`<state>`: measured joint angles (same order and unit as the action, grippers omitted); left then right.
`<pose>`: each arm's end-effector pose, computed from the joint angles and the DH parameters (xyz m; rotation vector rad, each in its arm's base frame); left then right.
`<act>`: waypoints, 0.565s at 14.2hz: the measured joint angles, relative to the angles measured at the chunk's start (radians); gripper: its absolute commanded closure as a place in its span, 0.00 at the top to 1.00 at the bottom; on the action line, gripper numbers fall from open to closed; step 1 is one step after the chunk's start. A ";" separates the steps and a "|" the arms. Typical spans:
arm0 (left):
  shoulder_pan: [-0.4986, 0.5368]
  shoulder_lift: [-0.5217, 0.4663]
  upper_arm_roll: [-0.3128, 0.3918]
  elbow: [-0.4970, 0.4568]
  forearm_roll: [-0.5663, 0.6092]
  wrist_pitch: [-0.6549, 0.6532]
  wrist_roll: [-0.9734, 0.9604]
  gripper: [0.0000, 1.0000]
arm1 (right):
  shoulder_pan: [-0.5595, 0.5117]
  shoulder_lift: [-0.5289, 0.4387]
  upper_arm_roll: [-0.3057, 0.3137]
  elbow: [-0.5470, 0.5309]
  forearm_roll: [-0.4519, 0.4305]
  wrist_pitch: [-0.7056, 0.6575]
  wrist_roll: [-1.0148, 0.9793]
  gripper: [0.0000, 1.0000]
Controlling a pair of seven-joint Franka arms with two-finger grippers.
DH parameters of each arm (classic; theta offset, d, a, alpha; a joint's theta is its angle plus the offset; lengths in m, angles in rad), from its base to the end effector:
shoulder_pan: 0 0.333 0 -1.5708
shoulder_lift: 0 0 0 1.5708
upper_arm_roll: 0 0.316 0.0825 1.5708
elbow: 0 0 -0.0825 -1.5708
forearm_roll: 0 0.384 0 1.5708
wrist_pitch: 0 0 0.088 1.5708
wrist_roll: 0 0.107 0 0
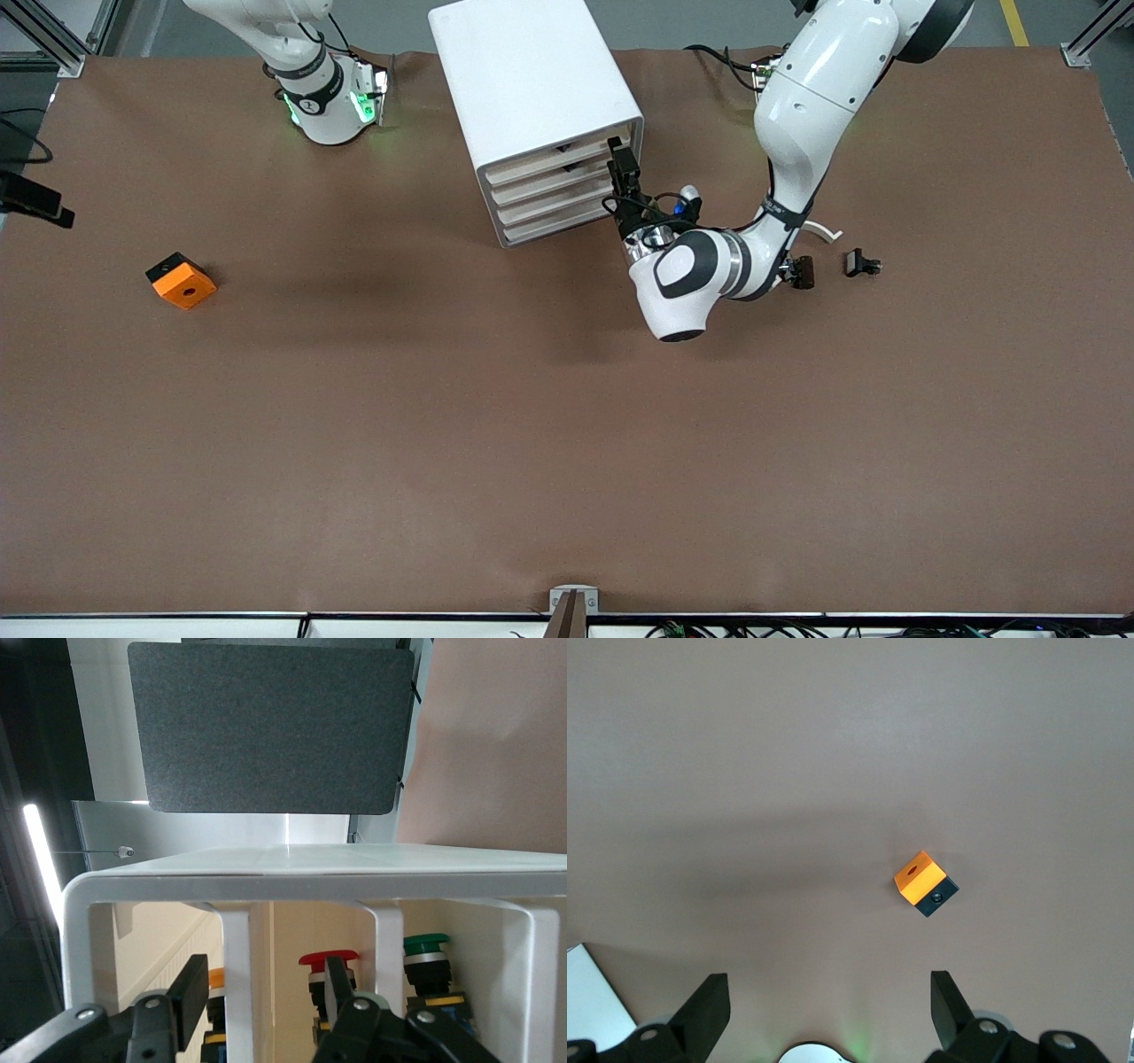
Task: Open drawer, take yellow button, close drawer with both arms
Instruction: 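Grasp the top drawer front with the left gripper and pull it open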
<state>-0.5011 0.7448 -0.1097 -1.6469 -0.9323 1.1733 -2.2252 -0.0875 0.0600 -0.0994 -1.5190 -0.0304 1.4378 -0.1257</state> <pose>0.4096 -0.4082 0.2116 -1.0817 -1.4373 1.3618 0.5479 -0.1055 0.6047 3.1179 -0.0988 -0.2263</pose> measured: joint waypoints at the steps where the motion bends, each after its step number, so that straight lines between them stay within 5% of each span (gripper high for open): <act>1: -0.007 -0.004 0.000 -0.003 0.000 0.000 0.000 0.60 | 0.000 0.023 0.000 0.002 0.000 0.008 -0.001 1.00; 6: -0.042 -0.033 0.000 -0.016 0.000 0.000 0.000 0.13 | -0.001 0.078 0.000 0.014 0.000 0.027 -0.003 1.00; 8: -0.048 -0.036 0.000 -0.023 0.000 0.000 0.000 0.06 | 0.000 0.078 0.002 0.020 0.003 0.026 0.027 1.00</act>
<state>-0.5487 0.7091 -0.1100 -1.6695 -0.9320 1.1733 -2.2256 -0.0878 0.1380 -0.0978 -1.4989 -0.0269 1.4642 -0.0987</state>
